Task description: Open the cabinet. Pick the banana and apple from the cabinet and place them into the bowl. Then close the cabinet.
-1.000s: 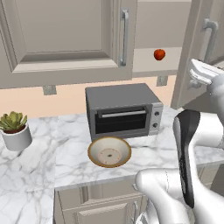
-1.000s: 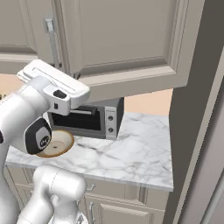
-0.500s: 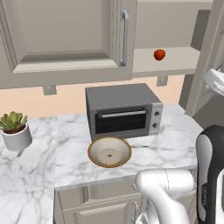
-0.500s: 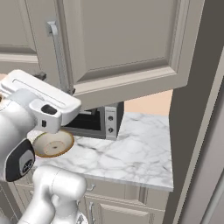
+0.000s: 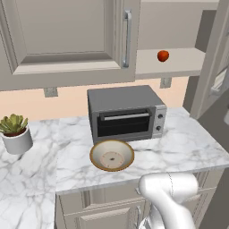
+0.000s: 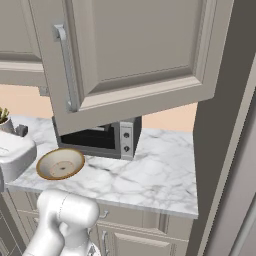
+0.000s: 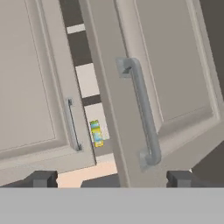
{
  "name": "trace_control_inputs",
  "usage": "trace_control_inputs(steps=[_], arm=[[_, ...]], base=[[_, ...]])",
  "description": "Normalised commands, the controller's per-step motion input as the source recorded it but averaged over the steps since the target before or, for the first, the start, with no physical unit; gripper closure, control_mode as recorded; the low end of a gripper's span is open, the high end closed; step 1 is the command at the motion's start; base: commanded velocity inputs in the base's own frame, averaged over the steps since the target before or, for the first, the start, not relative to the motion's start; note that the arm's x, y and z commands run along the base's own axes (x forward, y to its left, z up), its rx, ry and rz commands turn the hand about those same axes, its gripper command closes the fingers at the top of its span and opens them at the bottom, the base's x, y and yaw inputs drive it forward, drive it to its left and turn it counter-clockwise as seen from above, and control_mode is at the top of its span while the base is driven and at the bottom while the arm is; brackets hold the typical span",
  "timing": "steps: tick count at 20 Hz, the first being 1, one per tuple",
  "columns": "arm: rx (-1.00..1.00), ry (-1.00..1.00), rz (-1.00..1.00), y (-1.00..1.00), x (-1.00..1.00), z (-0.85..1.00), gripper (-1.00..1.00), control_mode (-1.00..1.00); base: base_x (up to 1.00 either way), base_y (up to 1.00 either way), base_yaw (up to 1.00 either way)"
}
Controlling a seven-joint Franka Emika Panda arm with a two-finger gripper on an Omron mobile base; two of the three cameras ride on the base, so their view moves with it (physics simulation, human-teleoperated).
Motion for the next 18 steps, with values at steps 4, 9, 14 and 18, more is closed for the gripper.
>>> trace_control_inputs(steps=[4, 9, 14, 18], arm=[[-0.12, -0.12, -0.34, 0.84, 0.27, -0.19, -1.0, -1.0], [-0.02, -0.01, -0.27, 0.49, 0.9, -0.08, -1.0, -1.0], [0.0, 0.0, -0.05, 0.02, 0.99, -0.12, -1.0, -1.0], [0.0, 0.0, -0.05, -0.03, 1.0, -0.23, -1.0, -1.0]], base=[[0.0, 0.0, 0.0], [0.0, 0.0, 0.0], [0.0, 0.0, 0.0], [0.0, 0.0, 0.0]])
